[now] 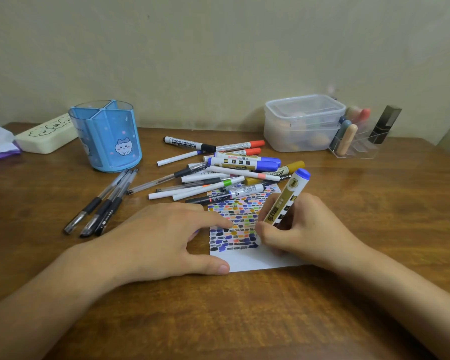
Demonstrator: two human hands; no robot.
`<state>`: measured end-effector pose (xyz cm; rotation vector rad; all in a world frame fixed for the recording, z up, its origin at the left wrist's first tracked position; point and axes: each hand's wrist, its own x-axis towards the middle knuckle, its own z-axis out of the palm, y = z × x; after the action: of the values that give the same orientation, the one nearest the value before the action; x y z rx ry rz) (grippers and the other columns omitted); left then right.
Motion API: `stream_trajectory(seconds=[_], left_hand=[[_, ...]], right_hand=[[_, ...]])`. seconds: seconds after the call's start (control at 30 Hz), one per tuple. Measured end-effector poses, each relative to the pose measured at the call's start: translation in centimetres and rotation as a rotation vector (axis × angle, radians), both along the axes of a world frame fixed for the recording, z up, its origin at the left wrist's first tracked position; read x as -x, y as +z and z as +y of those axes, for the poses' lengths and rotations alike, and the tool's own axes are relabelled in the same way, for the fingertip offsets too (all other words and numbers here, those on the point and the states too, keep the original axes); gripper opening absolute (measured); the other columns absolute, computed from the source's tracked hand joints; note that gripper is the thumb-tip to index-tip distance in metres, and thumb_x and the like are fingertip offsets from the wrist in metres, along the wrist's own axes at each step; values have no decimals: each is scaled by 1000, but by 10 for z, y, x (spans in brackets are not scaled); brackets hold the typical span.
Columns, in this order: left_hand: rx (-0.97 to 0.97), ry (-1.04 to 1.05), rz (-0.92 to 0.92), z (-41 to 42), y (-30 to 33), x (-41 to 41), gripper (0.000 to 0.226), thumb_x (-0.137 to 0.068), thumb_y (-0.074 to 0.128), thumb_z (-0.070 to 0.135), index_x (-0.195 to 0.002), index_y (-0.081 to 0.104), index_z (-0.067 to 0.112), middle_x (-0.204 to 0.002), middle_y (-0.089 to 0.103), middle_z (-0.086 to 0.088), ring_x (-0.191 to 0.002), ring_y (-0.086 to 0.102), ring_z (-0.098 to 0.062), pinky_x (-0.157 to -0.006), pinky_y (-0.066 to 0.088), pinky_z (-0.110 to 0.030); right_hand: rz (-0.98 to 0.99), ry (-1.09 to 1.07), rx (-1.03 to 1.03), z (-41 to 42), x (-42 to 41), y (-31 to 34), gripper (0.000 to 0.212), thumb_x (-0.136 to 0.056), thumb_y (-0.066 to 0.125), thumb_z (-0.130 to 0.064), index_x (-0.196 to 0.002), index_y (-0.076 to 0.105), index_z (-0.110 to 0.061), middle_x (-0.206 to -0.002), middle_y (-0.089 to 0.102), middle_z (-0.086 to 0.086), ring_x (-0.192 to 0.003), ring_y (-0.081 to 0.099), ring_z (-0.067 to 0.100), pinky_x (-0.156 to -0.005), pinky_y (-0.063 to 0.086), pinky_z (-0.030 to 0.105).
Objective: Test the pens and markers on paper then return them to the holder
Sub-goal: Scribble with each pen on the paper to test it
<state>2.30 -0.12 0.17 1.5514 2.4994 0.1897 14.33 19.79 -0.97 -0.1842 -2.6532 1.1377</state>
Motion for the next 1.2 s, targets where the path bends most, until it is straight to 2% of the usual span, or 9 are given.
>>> stream_trajectory(seconds=[0.13, 0.27, 0.4, 0.47, 0.6, 0.77, 0.9, 1.03, 1.2], left_hand=[[-2, 1, 2, 0, 0, -1, 73, -68, 44, 90, -136, 30, 67, -80, 40, 32, -81, 43, 14, -60, 29, -16], [1, 1, 7, 0, 1, 0, 72, -69, 44, 89, -137, 29, 68, -81, 41, 32, -82, 43, 14, -60, 29, -17], [18, 2, 20, 0, 0, -1, 72, -72, 44, 88, -138, 28, 66, -82, 42, 27, -80, 42, 13, -58, 28, -17], [27, 0, 19, 1, 1, 0, 72, -72, 43, 88, -139, 27, 66, -81, 41, 27, -80, 41, 15, -57, 27, -17], [42, 5, 13, 1, 2, 0, 73, -71, 43, 88, -139, 28, 65, -81, 40, 28, -80, 42, 13, -58, 28, -18], [48, 6, 13, 1, 2, -1, 73, -71, 42, 88, -138, 28, 66, -83, 42, 24, -80, 44, 9, -58, 28, -19], [50, 9, 10, 1, 3, -1, 74, -70, 42, 88, -139, 29, 65, -85, 44, 22, -82, 46, 7, -60, 29, -18], [47, 7, 22, 1, 2, 0, 74, -70, 41, 89, -139, 28, 65, -83, 43, 23, -80, 43, 8, -59, 28, -18], [36, 6, 17, 1, 3, -1, 73, -71, 43, 87, -139, 30, 64, -82, 40, 26, -79, 42, 11, -59, 28, -17]], right_hand=[[1, 18, 54, 0, 0, -1, 20, -86, 73, -19, -75, 64, -33, -75, 72, -24, -68, 69, 0, -62, 54, 24], [17, 10, 12, -1, 0, -1, 19, -84, 74, -22, -75, 66, -37, -84, 74, -25, -79, 71, 4, -74, 58, 34], [-3, 3, 28, 1, 0, 0, 9, -80, 71, -32, -74, 64, -33, -80, 74, -23, -73, 70, 3, -68, 60, 36], [-14, 5, 61, 2, 0, -1, 12, -83, 73, -27, -77, 64, -32, -79, 74, -22, -70, 70, 1, -65, 60, 34], [3, 1, 35, 0, 1, -4, 11, -84, 75, -24, -90, 70, -31, -95, 76, -22, -86, 72, 2, -79, 61, 37], [-15, -19, 43, 2, 1, -2, 5, -81, 72, -30, -80, 67, -29, -86, 76, -19, -79, 72, 5, -73, 60, 43], [20, 6, 40, 0, 1, -4, 15, -84, 74, -23, -82, 66, -36, -90, 75, -26, -84, 72, 3, -76, 59, 35], [9, -5, 36, 2, 1, -3, 12, -80, 71, -29, -74, 62, -36, -78, 72, -28, -72, 69, 0, -64, 57, 27], [10, -5, 36, 1, 1, -5, 12, -85, 74, -23, -87, 68, -33, -92, 76, -21, -82, 72, 3, -72, 60, 31]])
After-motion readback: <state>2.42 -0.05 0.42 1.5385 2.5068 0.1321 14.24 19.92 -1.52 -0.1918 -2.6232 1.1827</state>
